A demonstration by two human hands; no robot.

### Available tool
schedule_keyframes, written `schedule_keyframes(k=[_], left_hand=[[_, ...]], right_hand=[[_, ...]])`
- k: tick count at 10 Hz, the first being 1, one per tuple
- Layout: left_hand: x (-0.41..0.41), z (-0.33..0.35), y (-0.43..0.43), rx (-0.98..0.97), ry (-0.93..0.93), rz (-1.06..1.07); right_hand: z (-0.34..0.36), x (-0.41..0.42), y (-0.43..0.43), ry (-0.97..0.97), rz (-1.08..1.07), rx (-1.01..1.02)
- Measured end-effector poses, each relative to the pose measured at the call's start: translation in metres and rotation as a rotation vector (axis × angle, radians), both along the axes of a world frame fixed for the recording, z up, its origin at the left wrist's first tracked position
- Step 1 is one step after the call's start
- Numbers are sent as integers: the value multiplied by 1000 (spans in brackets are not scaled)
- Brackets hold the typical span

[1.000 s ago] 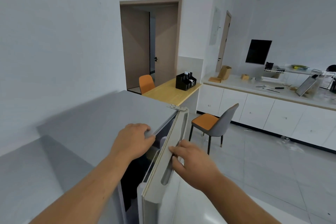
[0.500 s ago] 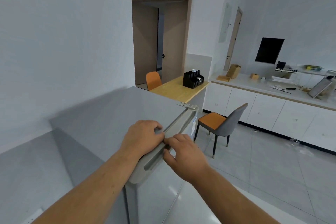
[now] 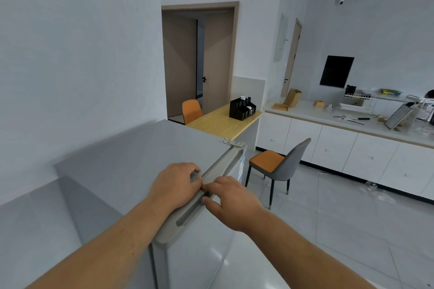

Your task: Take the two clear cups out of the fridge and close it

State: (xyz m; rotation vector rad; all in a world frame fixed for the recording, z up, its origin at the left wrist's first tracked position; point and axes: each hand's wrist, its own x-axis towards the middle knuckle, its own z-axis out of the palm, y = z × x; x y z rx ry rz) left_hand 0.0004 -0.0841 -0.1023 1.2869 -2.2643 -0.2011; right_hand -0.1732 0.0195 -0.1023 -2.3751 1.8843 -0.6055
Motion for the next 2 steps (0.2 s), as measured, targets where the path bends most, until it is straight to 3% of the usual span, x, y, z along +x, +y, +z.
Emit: schedule_keyframes(k=[2], left_hand=[[-79, 61, 54, -157, 31, -143]], right_hand=[[53, -85, 52, -47, -221, -179]])
